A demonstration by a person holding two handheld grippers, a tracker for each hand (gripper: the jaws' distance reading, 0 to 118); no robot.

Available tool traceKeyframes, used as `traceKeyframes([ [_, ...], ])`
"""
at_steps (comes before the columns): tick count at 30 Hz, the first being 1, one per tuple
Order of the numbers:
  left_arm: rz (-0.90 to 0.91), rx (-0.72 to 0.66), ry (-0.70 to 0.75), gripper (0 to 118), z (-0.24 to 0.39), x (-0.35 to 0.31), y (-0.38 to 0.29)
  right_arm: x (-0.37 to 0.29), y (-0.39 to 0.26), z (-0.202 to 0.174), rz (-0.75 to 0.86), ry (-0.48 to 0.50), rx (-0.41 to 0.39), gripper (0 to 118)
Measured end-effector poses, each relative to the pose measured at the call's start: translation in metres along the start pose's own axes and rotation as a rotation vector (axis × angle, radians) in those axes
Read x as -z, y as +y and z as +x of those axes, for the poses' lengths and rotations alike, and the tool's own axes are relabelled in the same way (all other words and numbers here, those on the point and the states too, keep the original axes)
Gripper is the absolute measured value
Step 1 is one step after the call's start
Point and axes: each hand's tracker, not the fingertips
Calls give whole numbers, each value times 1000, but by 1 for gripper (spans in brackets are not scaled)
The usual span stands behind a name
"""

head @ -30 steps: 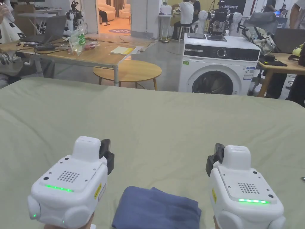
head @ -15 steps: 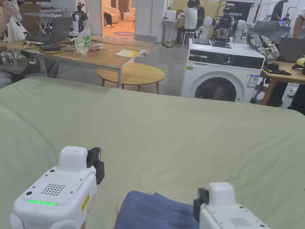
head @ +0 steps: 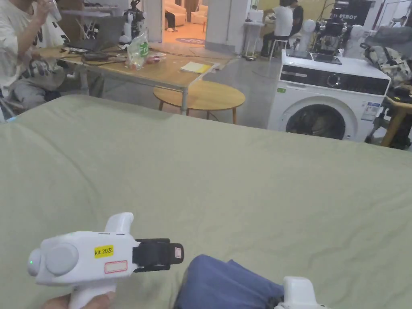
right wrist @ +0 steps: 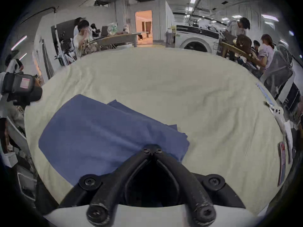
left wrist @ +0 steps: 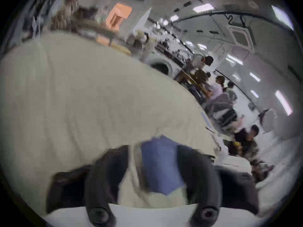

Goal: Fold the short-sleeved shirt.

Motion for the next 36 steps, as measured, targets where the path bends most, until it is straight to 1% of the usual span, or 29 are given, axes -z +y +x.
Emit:
traceKeyframes([
  [1,-55,-26,-13,86,-7,6,3,0,-1,0,1,0,-5,0],
  [2,-85,-50,-63,88,-13,12,3,0,-1,0,1,-1,-8,0],
  [3,-133,-90,-108,88,-21,18,5,0,0,0,2,0,-7,0],
  [5,-179,-168,-118,88,-38,31,9,-1,-1,1,1,3,-1,0],
  [8,-256,-227,-149,88,-54,55,10,-1,-1,1,3,7,5,0],
  [11,-342,-286,-288,88,-57,83,2,-1,-2,1,6,6,5,0],
  [14,-400,-289,-324,87,-55,109,-7,-2,-2,0,8,3,1,0],
  [16,-381,-283,-381,87,-49,116,-9,-2,-2,0,10,3,2,0],
  [20,-385,-280,-378,87,-44,121,-13,-2,-3,0,14,4,12,0],
  [21,-373,-301,-362,79,-44,121,-14,-1,-4,0,16,2,13,0],
  [22,-375,-302,-316,59,-48,121,-14,-1,-4,0,17,1,13,0],
  [23,-375,-286,-265,26,-50,123,-17,-2,-4,0,19,1,12,0],
  [24,-385,-310,-259,25,-55,124,-22,-2,-5,0,23,6,13,0],
  [25,-368,-374,-333,23,-57,124,-25,-2,-5,-1,24,3,11,0],
  [30,-337,-336,-311,21,-50,117,-24,-5,-9,0,50,6,0,0],
  [32,-327,-336,-308,21,-48,113,-24,-9,-8,-2,77,3,-40,0],
  [33,-328,-337,-311,21,-48,111,-24,-13,-6,-1,109,1,-46,0],
  [36,-310,-334,-337,21,-44,104,-20,-33,10,5,269,-6,-29,0],
])
